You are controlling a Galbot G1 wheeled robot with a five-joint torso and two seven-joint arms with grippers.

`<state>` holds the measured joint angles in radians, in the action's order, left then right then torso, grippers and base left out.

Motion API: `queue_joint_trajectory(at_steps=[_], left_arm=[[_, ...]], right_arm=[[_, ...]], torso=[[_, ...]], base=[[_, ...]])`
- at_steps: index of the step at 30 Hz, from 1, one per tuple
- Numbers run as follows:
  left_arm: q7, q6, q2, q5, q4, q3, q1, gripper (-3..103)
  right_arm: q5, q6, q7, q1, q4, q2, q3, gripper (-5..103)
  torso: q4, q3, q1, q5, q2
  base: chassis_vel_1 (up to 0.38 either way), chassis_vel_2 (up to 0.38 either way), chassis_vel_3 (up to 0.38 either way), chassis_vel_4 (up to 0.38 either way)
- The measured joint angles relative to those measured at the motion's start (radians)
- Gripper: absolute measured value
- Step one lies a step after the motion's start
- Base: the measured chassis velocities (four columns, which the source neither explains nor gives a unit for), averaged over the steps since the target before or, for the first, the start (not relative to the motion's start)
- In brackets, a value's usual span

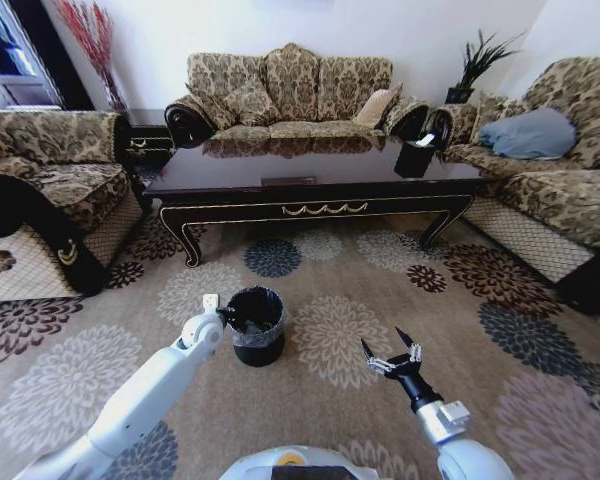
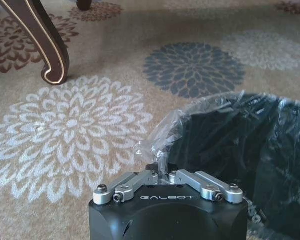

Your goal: Move to the front of the table and pick up the trash from the floor, then place it into the trash bin.

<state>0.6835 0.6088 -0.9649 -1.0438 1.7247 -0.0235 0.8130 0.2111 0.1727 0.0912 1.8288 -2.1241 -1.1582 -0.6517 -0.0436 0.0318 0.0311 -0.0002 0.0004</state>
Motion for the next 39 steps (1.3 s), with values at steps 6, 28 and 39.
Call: queue_joint_trajectory(at_steps=[6, 28, 39], left_arm=[[0.017, -0.001, 0.006, 0.003, 0.028, 0.014, 0.017, 26], [-0.198, -0.426, 0.088, 0.422, 0.313, 0.396, 0.441, 100], [-0.326, -0.614, -0.009, 0.556, 0.426, 0.623, 0.768, 100]], right_arm=[[0.006, 0.000, 0.000, 0.000, -0.007, 0.007, -0.005, 100], [0.232, 0.076, -0.029, -0.041, 0.011, -0.077, -0.077, 100], [0.200, 0.106, -0.018, -0.045, 0.010, -0.097, -0.146, 100]], torso=[[-0.0002, 0.000, 0.000, 0.0002, 0.000], [0.0000, 0.000, 0.000, 0.0001, 0.000], [0.0000, 0.000, 0.000, 0.0003, 0.000]], base=[[0.000, 0.000, 0.000, 0.000], [0.000, 0.000, 0.000, 0.000], [0.000, 0.000, 0.000, 0.000]])
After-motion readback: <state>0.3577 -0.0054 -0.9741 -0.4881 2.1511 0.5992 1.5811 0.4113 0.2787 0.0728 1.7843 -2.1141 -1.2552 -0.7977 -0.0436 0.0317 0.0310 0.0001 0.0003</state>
